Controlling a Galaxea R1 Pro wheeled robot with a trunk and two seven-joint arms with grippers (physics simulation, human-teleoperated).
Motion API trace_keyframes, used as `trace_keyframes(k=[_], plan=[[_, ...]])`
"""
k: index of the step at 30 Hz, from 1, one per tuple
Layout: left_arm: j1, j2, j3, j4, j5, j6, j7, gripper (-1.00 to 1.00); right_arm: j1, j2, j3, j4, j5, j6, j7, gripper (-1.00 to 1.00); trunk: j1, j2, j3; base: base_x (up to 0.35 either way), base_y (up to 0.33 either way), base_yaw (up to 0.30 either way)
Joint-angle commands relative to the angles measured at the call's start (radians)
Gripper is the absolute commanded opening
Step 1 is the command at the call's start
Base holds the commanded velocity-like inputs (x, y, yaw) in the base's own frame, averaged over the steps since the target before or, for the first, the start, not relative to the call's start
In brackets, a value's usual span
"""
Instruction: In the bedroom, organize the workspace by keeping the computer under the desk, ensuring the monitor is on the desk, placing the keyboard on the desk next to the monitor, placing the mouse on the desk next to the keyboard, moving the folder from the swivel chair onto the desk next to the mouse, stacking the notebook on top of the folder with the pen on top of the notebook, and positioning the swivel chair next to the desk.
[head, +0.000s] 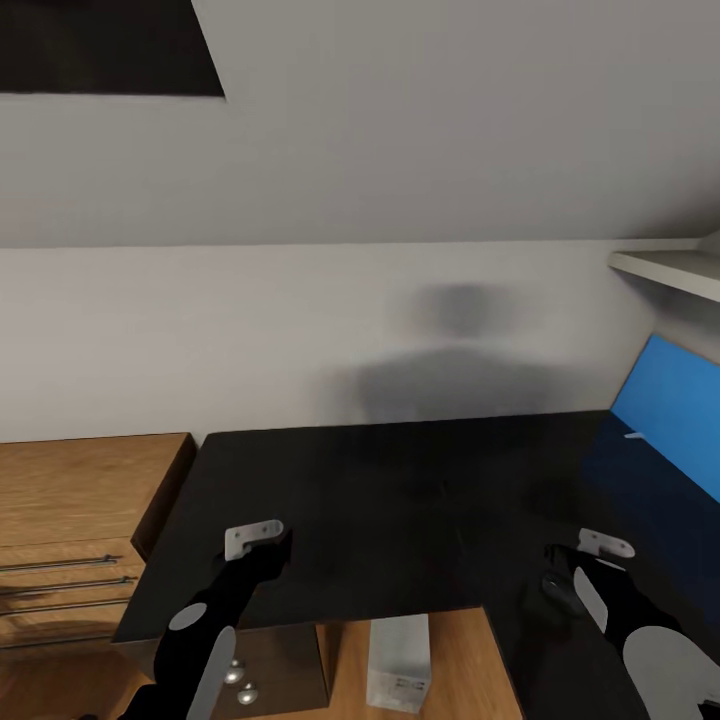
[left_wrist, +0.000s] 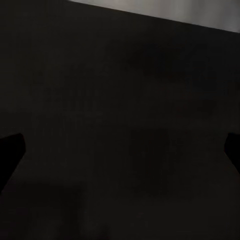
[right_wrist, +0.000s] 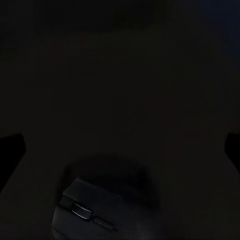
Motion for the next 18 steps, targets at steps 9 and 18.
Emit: trace_keyframes(k=[9, 18], plan=[[-0.001, 0.000, -0.001, -0.002, 0.011, 0.004, 0.010, 1.00, -0.001, 0.001, 0.000, -0.002, -0.007, 0.018, -0.002, 1.00, 0.035, -0.065, -0.030, 0.000, 0.000, 0.000], [-0.001, 0.000, -0.001, -0.002, 0.011, 0.004, 0.011, 1.00, -0.001, 0.001, -0.001, -0.003, -0.007, 0.067, -0.002, 1.00, 0.070, -0.128, -0.059, 0.000, 0.000, 0.000]])
